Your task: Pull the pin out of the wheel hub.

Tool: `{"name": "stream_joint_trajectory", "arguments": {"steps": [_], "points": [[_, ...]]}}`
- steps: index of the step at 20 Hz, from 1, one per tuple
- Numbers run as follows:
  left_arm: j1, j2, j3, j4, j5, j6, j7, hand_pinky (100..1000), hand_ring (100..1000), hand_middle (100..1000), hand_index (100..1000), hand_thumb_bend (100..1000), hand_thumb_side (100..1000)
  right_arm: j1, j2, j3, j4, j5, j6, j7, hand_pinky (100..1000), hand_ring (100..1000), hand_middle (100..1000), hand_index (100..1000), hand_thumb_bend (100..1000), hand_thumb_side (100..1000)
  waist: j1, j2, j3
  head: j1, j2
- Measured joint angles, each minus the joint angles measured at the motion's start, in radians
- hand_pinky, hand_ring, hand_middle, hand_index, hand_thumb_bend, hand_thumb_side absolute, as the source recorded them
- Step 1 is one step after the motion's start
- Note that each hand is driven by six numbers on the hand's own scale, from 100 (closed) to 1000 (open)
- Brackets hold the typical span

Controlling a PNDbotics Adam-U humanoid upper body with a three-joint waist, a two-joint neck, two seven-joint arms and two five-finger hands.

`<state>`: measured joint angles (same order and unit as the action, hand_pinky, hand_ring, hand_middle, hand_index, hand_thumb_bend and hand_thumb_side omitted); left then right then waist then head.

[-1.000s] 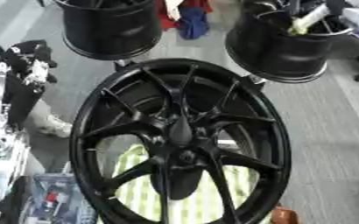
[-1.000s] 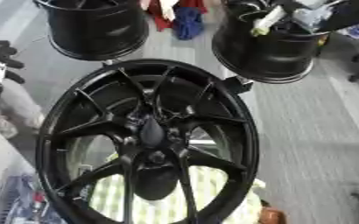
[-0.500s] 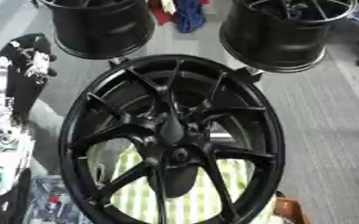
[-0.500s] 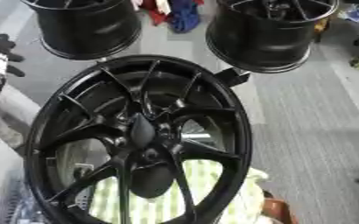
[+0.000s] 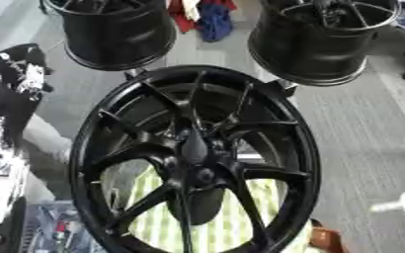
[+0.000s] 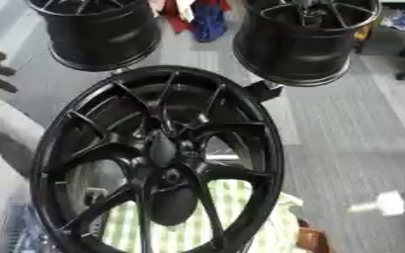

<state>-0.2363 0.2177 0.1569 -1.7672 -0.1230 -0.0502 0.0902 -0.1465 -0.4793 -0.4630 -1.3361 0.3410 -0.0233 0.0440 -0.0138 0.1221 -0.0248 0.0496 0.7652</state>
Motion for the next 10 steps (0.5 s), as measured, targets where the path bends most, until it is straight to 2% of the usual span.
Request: {"name": "stream_joint_trajectory", "arguments": {"steps": [3,5,8,10], "points": [[0.005,-0.001,-0.006,0.001,0.000,-0.001,-0.006,453,589,631,741,255,595,0.080,0.015,0.001,-0.080,-0.034,-0.038,-0.050,819,820,866,956,348,359,0.000,-0.007,0.014,-0.012,0.000],[0.006,-0.001,-0.008,0.002,0.000,-0.002,-0.010,453,589,630,741,255,596,0.122,0.025,0.009,-0.133,-0.064,-0.057,-0.083,764,794,850,950,319,343,0.000,-0.008,0.019,-0.019,0.000],[0.006,-0.009,-0.012,0.006,0.000,-0.003,-0.012,453,589,630,741,254,596,0.139,0.039,0.049,-0.216,-0.111,-0.071,-0.134,678,692,803,928,242,305,-0.001,-0.007,0.026,-0.024,0.000],[0.006,-0.010,-0.012,0.006,0.000,-0.003,-0.014,452,590,631,741,253,596,0.146,0.050,0.088,-0.271,-0.141,-0.079,-0.168,654,659,774,903,230,289,-0.001,-0.005,0.028,-0.028,0.000]]}}
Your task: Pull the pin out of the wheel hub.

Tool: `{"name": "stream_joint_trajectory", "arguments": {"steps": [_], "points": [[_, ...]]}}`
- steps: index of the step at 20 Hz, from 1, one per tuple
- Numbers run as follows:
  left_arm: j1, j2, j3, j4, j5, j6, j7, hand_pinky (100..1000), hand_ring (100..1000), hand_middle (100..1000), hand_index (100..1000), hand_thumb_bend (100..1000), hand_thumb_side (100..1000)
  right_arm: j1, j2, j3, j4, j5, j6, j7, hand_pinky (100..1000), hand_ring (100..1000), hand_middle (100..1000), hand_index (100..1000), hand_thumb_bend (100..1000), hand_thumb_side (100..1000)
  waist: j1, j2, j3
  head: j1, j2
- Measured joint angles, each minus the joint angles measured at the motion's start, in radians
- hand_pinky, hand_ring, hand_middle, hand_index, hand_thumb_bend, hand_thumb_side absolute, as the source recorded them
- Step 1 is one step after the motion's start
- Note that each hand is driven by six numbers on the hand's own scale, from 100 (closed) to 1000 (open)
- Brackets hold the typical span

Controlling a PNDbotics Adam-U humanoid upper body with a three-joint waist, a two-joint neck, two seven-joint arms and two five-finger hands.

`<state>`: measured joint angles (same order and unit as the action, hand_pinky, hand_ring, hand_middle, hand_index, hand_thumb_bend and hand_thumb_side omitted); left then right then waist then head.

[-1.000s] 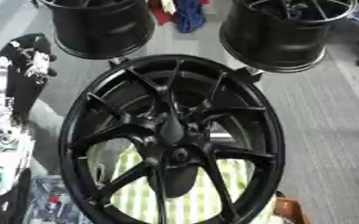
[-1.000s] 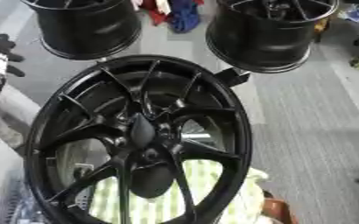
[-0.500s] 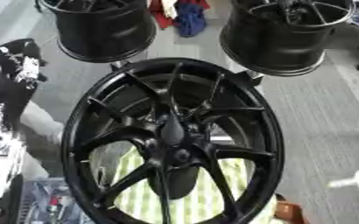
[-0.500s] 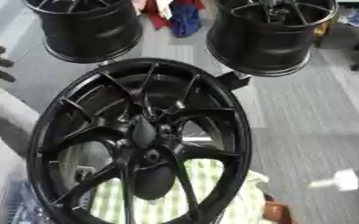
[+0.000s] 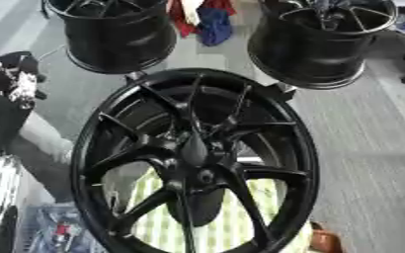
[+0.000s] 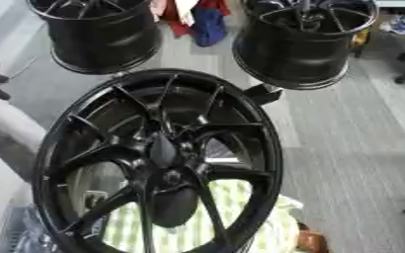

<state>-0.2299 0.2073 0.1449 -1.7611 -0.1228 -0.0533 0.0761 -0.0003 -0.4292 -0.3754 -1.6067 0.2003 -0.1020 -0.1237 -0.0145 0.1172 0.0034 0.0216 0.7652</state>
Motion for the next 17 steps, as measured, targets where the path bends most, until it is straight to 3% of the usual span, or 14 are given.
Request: {"name": "stream_joint_trajectory", "arguments": {"steps": [5,10,17], "points": [[0.000,-0.015,-0.005,0.006,0.000,0.000,-0.004,452,592,633,741,252,598,0.005,0.045,0.131,-0.104,-0.062,-0.025,-0.074,619,611,733,884,204,263,0.003,0.008,0.010,-0.004,0.000],[0.005,-0.025,-0.006,0.011,0.000,-0.002,-0.009,451,595,637,742,250,599,-0.010,0.083,0.261,-0.143,-0.161,-0.048,-0.062,615,604,725,885,178,239,0.006,0.010,0.016,-0.005,0.000],[0.010,-0.043,-0.007,0.024,-0.001,-0.002,-0.010,451,589,630,739,244,600,-0.043,0.125,0.336,-0.144,-0.213,-0.056,0.006,614,601,716,880,166,236,0.004,0.014,0.021,-0.007,0.000]]}}
